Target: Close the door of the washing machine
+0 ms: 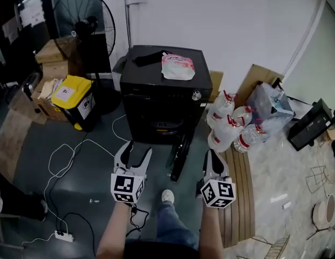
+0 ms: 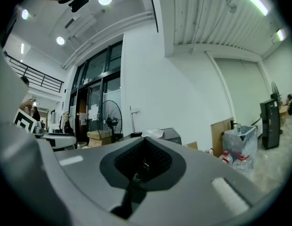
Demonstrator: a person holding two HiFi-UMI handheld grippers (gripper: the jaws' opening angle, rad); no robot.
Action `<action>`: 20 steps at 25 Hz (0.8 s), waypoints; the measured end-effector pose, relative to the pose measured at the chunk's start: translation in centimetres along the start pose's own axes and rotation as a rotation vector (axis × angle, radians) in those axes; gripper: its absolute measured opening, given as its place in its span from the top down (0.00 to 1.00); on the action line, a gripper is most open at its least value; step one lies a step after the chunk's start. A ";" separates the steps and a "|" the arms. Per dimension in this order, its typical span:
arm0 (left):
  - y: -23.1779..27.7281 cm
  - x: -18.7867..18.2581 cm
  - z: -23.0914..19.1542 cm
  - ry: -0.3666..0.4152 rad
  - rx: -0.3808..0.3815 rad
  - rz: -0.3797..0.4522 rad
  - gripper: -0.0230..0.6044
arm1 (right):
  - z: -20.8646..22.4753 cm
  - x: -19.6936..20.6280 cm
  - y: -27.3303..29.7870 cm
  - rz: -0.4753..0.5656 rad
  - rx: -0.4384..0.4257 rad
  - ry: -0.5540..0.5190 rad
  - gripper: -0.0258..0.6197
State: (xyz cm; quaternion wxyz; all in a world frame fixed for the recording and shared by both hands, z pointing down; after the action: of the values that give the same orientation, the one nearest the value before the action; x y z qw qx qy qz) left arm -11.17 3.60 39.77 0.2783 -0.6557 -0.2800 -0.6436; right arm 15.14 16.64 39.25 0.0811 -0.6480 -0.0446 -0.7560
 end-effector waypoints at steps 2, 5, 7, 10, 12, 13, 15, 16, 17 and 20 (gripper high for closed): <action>4.4 0.0 -0.6 -0.014 -0.017 0.000 0.54 | 2.3 -0.2 4.4 -0.016 -0.018 0.003 0.94; 9.9 -0.3 -1.2 -0.032 -0.039 0.001 0.53 | 5.3 -0.4 10.1 -0.043 -0.047 0.006 0.94; 12.9 0.0 -1.6 -0.035 -0.053 -0.007 0.53 | 6.9 0.0 13.3 -0.066 -0.064 0.009 0.94; 16.5 0.4 -2.4 -0.042 -0.081 -0.021 0.53 | 8.7 0.6 17.3 -0.096 -0.090 0.013 0.94; 17.9 0.7 -2.7 -0.044 -0.099 -0.029 0.53 | 9.5 1.0 19.3 -0.111 -0.103 0.017 0.94; 18.4 0.9 -2.8 -0.046 -0.105 -0.034 0.53 | 9.8 1.2 20.0 -0.117 -0.108 0.020 0.94; 19.1 1.3 -3.0 -0.054 -0.114 -0.041 0.53 | 10.1 1.7 21.1 -0.130 -0.121 0.024 0.94; 19.5 1.4 -3.1 -0.056 -0.116 -0.043 0.53 | 10.2 1.9 21.6 -0.136 -0.126 0.025 0.94; 19.8 1.4 -3.2 -0.053 -0.114 -0.047 0.53 | 10.2 2.1 22.1 -0.143 -0.130 0.026 0.94; 20.6 1.5 -3.1 -0.043 -0.101 -0.065 0.53 | 10.3 2.7 22.8 -0.164 -0.129 0.034 0.94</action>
State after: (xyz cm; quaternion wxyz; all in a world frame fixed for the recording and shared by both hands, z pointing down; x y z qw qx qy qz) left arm 1.70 -12.83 41.26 0.2178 -0.6730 -0.2741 -0.6515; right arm 28.93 -4.19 42.67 -0.0222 -0.6331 -0.0473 -0.7723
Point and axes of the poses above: the fingertips, and each gripper's own axes: y forward along the fingers, z to its right, x out of its underside, the point moved 8 cm from there along -y, backward along the fingers, and after that the axes turned 3 degrees about z, right-handed, at the moved point
